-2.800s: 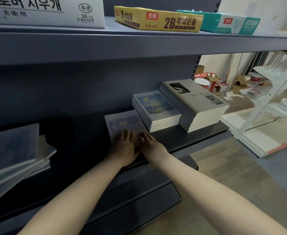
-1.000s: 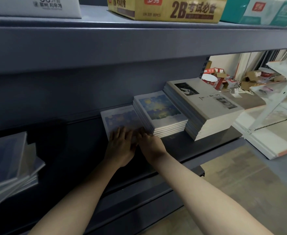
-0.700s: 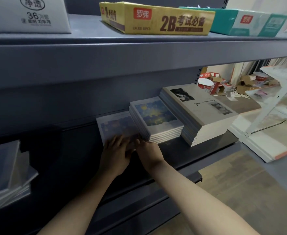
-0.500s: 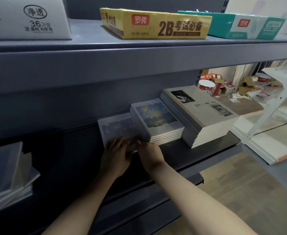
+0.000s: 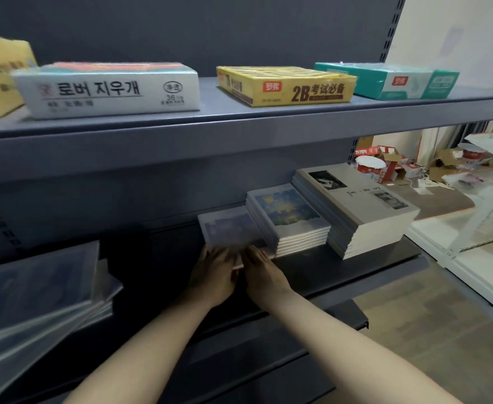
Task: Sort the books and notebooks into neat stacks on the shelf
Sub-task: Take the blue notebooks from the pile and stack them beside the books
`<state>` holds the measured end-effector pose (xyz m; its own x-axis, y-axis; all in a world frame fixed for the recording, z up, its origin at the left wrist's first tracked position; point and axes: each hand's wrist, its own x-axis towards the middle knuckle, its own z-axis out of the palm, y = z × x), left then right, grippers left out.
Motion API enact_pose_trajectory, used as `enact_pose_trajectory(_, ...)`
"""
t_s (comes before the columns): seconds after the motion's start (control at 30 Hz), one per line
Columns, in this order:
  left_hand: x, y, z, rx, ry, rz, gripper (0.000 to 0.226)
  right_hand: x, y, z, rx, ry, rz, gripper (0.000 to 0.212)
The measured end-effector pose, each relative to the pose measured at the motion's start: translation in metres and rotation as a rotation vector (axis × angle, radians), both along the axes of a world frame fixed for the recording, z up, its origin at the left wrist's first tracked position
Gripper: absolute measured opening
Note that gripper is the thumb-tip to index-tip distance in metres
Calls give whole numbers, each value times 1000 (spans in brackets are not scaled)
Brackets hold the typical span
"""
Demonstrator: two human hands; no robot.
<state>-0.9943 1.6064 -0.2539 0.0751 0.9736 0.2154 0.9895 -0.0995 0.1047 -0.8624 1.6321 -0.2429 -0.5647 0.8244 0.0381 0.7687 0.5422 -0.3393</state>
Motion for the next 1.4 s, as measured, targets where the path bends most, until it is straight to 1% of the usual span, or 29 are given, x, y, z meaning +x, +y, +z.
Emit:
enact_pose_trajectory(0.07,-15,-22,5,-33,41,54,54,-18,-14,9,29,22,28,60)
enact_pose_trajectory(0.13,-37,-42,9,-25,86,84,57,-39,-29,18,70,3,93,58)
enact_pose_trajectory(0.23,-72,-74,25,47,81,126,59,-73,-53,29,146,-3,179,58)
enact_pose_trajectory(0.37,-117,-117,48,69,65,230,59,-124,-84,40,227,-19,285,60)
enact_pose_trajectory(0.5,-161,-165,58,-8,83,402,63,-176,-118,45,248,-37,373,61)
enact_pose_trajectory(0.57,-181,-189,57,-48,45,476,64,-200,-132,43,276,-61,412,57)
enact_pose_trajectory(0.63,-200,-212,51,-131,-19,560,69,-220,-146,40,249,-83,430,56)
enact_pose_trajectory(0.73,-221,-233,38,-244,-85,660,78,-244,-161,30,181,-149,395,62)
enact_pose_trajectory(0.83,-226,-235,36,-268,-68,642,73,-260,-169,26,109,-198,316,64)
enact_pose_trajectory(0.93,-227,-231,41,-205,-6,628,59,-271,-168,34,91,-143,281,53)
enact_pose_trajectory(1.1,-228,-228,38,-197,155,631,58,-278,-165,39,73,-182,265,44)
enact_pose_trajectory(1.2,-225,-224,41,-174,211,633,52,-280,-164,38,52,-191,257,43)
enact_pose_trajectory(1.33,-223,-224,48,-243,301,623,47,-277,-164,42,46,-197,276,39)
enact_pose_trajectory(1.4,-223,-224,51,-271,312,621,37,-271,-165,44,43,-203,316,37)
